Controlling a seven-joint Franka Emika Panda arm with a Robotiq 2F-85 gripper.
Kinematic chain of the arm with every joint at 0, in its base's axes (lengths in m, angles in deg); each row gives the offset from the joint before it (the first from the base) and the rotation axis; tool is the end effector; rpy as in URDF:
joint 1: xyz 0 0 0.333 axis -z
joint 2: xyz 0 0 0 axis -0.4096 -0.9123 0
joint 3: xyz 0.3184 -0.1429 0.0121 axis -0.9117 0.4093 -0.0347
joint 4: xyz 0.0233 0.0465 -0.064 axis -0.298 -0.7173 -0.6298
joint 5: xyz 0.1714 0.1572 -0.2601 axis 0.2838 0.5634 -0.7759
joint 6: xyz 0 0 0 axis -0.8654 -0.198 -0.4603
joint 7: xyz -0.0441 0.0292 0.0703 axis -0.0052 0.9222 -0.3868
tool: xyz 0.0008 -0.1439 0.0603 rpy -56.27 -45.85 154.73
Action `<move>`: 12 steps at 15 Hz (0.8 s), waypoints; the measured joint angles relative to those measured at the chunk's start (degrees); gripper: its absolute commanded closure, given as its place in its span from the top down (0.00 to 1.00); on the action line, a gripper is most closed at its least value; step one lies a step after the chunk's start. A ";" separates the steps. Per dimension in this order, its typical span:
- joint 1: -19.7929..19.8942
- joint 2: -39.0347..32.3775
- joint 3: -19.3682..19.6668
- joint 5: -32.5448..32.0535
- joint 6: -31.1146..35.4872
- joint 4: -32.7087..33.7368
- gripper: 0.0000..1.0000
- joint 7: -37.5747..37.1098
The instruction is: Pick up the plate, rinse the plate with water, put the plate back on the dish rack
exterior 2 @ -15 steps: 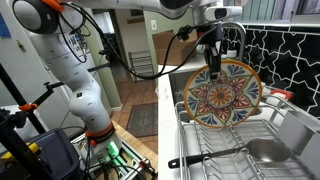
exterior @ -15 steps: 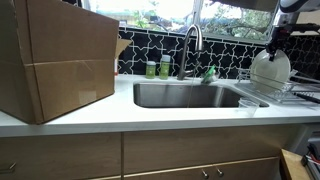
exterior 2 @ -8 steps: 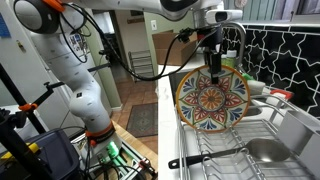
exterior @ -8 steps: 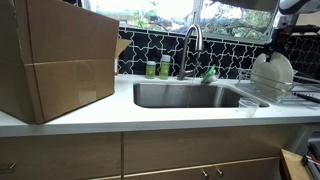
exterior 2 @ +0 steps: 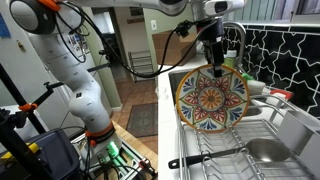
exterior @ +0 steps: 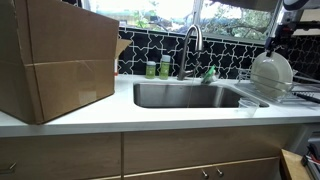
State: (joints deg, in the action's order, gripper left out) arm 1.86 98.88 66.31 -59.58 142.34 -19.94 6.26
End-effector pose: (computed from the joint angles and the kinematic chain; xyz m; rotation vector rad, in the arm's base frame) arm 0.2497 -0.4103 0.5682 2.6546 -1.3162 0.0811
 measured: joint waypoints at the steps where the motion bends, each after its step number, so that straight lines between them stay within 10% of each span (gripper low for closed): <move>1: 0.07 0.39 0.00 -0.08 0.00 0.30 1.00 0.01; 12: 0.22 6.82 -2.43 -4.47 -0.05 1.88 1.00 -0.45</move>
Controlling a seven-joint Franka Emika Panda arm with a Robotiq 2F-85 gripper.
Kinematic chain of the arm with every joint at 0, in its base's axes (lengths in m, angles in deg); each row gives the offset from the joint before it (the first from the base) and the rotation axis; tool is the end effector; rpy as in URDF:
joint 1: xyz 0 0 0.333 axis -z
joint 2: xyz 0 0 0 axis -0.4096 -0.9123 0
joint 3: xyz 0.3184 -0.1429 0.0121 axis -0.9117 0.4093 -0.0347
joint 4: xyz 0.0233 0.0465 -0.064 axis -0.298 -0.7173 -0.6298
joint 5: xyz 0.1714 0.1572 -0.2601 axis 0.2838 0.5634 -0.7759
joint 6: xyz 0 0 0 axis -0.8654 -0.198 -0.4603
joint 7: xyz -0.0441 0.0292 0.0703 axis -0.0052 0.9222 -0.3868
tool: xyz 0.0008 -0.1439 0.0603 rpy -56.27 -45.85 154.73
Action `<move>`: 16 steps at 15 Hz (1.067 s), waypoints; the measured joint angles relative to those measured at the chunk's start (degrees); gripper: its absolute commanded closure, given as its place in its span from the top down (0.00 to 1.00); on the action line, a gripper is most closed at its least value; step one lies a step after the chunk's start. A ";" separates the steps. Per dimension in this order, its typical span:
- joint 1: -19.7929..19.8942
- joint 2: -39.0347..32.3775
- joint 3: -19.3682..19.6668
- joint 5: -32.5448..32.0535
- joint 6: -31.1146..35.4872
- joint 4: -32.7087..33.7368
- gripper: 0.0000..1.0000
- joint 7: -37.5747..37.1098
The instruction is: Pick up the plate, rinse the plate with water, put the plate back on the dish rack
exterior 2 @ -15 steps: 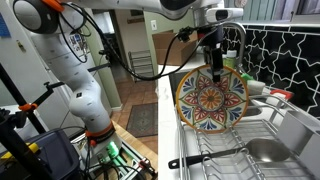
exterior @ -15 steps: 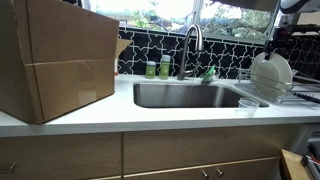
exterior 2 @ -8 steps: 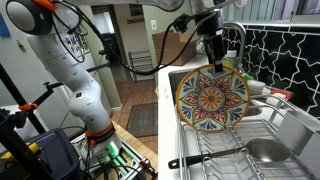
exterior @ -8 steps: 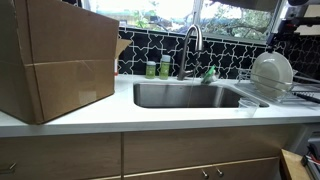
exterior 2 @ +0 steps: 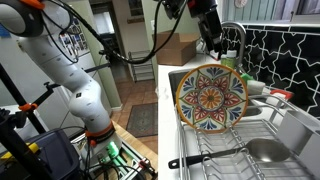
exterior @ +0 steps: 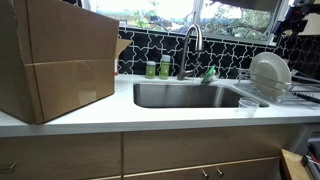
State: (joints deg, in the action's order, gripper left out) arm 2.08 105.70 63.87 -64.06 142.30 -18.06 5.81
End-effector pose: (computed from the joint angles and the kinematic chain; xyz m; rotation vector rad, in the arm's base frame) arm 0.2305 -0.3939 0.6342 2.5798 -1.2366 0.2524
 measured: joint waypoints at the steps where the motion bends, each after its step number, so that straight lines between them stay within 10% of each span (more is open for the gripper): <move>1: 0.01 0.56 -0.47 -0.79 -0.10 0.00 1.00 -0.59; 9: 0.46 9.02 -10.34 -12.88 -3.12 -0.43 1.00 -13.06; 16: -6.07 14.50 -13.98 -7.88 -3.21 -1.85 1.00 -5.89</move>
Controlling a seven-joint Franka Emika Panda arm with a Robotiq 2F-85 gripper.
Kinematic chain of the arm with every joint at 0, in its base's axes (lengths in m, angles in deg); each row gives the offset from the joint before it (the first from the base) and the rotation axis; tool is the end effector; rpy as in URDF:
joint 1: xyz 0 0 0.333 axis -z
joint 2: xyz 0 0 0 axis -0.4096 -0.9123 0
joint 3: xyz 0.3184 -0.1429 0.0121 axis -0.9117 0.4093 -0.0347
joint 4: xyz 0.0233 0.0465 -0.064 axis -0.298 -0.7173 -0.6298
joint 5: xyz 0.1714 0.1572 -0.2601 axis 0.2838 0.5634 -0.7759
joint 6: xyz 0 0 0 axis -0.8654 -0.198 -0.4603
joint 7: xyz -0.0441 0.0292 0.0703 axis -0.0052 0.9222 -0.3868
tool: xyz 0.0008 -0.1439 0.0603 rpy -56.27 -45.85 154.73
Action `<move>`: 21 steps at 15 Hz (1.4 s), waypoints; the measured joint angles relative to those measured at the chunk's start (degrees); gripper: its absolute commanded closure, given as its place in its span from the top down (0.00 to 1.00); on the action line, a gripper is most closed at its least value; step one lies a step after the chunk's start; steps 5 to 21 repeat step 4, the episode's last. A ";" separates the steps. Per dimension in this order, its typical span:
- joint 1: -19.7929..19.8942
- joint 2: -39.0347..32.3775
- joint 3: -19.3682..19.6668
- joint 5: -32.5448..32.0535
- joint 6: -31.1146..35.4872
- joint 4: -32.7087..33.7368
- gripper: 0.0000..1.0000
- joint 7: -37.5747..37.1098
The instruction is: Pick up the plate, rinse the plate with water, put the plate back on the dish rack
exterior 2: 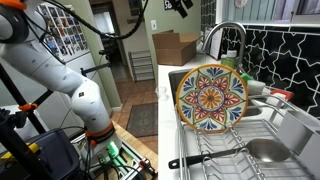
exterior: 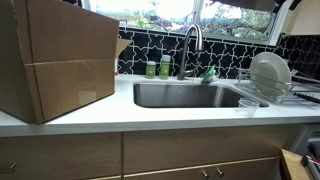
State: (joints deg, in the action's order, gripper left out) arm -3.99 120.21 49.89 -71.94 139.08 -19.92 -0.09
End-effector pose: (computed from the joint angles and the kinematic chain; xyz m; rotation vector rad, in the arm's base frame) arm 0.2542 -0.2534 0.7267 2.5164 -0.8977 0.5125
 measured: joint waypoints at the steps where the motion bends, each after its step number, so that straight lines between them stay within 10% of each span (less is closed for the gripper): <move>1: -1.04 -0.08 0.18 2.38 -0.44 -0.02 1.00 1.13; 21: -3.66 -1.27 1.41 8.32 -0.77 -0.24 1.00 3.90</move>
